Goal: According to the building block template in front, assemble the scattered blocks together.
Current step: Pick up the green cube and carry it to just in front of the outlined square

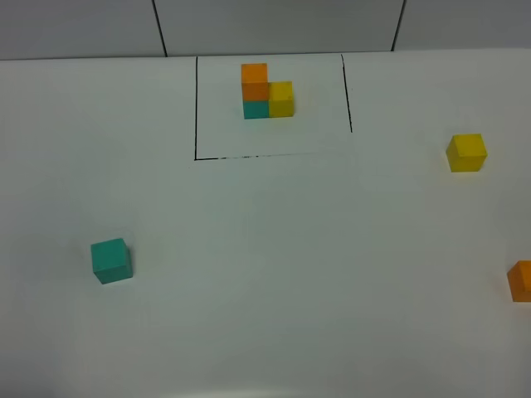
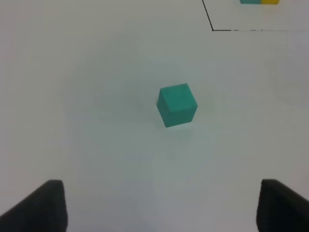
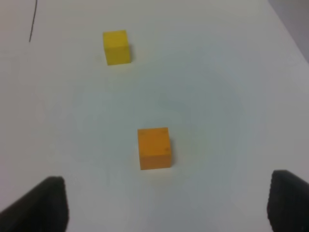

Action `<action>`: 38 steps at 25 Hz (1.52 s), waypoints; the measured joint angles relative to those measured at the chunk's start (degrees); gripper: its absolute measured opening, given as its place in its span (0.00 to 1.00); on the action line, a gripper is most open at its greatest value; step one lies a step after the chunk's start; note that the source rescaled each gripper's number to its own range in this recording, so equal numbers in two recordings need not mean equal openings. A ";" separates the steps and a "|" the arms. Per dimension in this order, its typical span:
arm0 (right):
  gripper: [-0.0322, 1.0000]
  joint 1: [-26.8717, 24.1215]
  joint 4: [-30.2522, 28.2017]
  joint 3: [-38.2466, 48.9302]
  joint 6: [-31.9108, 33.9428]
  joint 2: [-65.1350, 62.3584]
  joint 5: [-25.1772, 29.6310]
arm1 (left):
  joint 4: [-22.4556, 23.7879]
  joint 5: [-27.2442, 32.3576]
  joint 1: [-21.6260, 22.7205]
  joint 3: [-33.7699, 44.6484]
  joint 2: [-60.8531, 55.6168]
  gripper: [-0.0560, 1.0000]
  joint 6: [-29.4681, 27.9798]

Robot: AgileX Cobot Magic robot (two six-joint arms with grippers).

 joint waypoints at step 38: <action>0.70 0.00 0.00 0.00 0.00 0.00 0.00 | 0.15 0.00 0.00 0.00 0.00 0.83 0.00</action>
